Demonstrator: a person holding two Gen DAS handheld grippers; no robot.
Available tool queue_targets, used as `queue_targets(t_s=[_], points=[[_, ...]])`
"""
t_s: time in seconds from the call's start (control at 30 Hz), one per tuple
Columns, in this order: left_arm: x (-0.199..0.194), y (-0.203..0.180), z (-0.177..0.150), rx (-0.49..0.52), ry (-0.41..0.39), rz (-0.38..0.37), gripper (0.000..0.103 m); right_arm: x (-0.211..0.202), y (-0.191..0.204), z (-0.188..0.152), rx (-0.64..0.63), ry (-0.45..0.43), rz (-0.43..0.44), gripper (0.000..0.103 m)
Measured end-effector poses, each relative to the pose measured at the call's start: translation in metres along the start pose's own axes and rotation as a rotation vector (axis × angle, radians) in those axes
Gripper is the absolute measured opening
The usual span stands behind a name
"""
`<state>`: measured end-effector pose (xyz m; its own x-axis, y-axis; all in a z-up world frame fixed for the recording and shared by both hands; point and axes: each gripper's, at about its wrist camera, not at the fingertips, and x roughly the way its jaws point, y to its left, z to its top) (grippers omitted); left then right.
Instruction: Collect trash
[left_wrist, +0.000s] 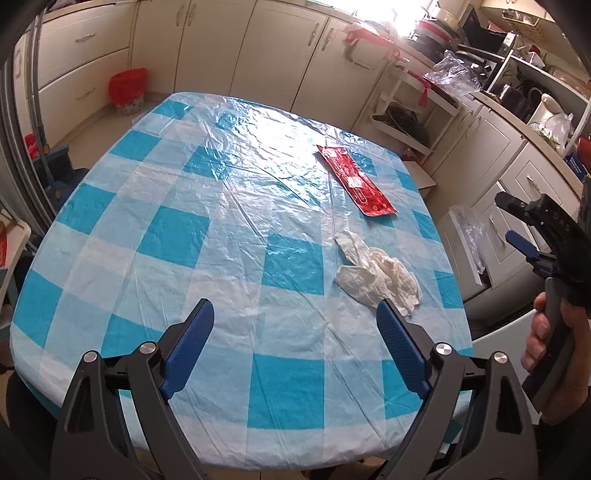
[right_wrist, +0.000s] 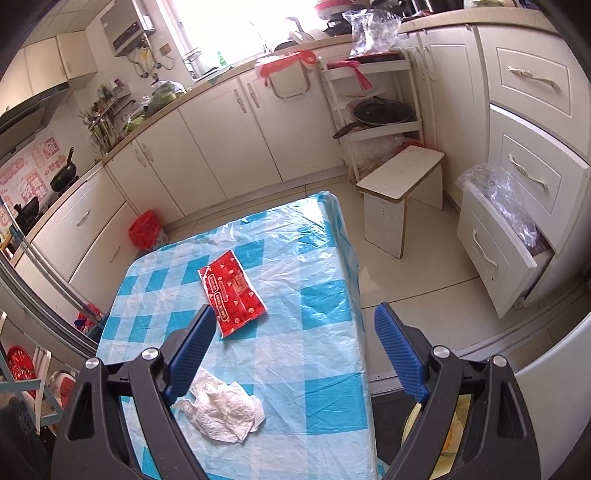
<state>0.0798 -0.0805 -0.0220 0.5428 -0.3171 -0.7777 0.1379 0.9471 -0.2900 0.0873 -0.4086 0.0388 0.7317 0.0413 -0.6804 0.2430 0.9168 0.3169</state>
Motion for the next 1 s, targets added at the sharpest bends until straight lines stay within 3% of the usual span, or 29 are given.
queue_targets(t_s=[0.2,0.37,0.5,0.73,0.83,0.9,1.0], points=[[0.033,-0.015,0.013,0.0,0.056,-0.015,0.087,0.001,-0.001,0.004,0.028,-0.001,0.034,0.087],[0.054,-0.065,0.007,0.121,0.078,-0.028,0.087,-0.001,-0.007,0.006,0.056,0.004,0.059,0.087],[0.075,-0.101,0.006,0.195,0.086,0.02,0.087,-0.005,-0.016,0.007,0.09,-0.002,0.069,0.088],[0.098,-0.112,0.009,0.195,0.106,0.038,0.086,-0.004,-0.036,0.009,0.173,0.005,0.097,0.088],[0.098,-0.109,0.01,0.254,0.072,0.057,0.06,-0.002,-0.035,0.01,0.179,0.004,0.095,0.088],[0.096,-0.1,0.015,0.271,0.065,0.045,0.023,0.002,-0.029,0.012,0.163,0.005,0.094,0.088],[0.091,-0.073,0.025,0.242,0.068,0.027,0.009,0.017,-0.007,0.015,0.089,0.026,0.069,0.088]])
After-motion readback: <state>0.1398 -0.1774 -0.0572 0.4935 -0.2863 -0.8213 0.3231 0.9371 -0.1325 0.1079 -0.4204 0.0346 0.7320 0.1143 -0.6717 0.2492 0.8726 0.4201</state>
